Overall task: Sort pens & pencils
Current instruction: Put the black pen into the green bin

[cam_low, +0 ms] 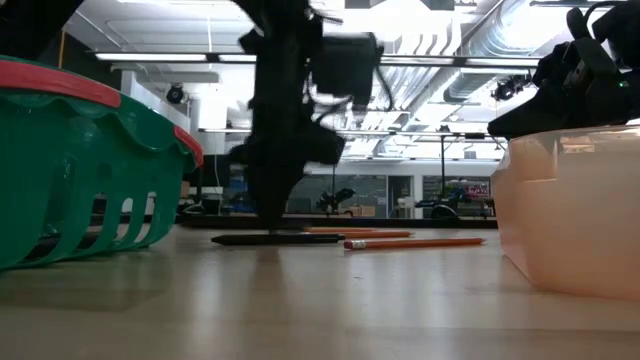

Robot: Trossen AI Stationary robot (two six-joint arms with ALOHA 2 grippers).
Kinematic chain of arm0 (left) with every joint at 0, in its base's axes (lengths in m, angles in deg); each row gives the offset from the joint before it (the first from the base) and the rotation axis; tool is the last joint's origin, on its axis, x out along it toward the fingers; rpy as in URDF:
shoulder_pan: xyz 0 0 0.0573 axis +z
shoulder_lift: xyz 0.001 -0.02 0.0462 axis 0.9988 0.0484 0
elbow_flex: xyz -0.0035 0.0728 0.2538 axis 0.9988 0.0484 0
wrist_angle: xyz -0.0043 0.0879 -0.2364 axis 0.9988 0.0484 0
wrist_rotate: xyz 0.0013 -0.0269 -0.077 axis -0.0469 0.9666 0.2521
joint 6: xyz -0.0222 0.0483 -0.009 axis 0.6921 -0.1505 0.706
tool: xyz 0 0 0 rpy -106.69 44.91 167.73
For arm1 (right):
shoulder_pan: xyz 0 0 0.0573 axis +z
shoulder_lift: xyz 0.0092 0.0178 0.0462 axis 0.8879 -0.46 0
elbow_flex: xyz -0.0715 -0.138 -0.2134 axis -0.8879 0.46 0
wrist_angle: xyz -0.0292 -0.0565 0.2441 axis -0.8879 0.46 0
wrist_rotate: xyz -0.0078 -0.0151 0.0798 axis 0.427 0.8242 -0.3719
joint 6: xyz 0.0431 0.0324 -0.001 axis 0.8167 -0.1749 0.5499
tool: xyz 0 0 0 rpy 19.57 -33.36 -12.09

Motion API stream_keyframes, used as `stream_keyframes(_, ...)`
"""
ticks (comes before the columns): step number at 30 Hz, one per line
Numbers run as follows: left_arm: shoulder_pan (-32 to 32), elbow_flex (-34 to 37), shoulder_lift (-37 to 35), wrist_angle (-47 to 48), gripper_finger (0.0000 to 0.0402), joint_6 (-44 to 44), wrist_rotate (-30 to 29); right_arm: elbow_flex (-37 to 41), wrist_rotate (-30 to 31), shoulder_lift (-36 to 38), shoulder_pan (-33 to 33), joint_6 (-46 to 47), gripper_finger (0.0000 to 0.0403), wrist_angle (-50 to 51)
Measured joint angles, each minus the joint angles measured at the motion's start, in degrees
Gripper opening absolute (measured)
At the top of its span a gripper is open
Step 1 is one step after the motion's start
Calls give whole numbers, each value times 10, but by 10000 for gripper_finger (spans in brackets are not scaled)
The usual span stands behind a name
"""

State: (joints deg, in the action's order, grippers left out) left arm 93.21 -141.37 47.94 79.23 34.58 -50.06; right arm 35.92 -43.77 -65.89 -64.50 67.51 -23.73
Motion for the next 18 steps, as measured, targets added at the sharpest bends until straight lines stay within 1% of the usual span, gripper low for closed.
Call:
stream_keyframes(3,0,-43,-2,51,8,-6,-21,0,0,0,0,0,25,0)
stream_keyframes(9,-7,-149,-3,124,26,-4,-44,0,0,0,0,0,25,0)
stream_keyframes(14,-36,-231,-4,170,17,-4,-72,0,0,0,0,0,25,0)
stream_keyframes(18,-65,-263,-11,238,12,13,-104,0,0,0,0,0,25,0)
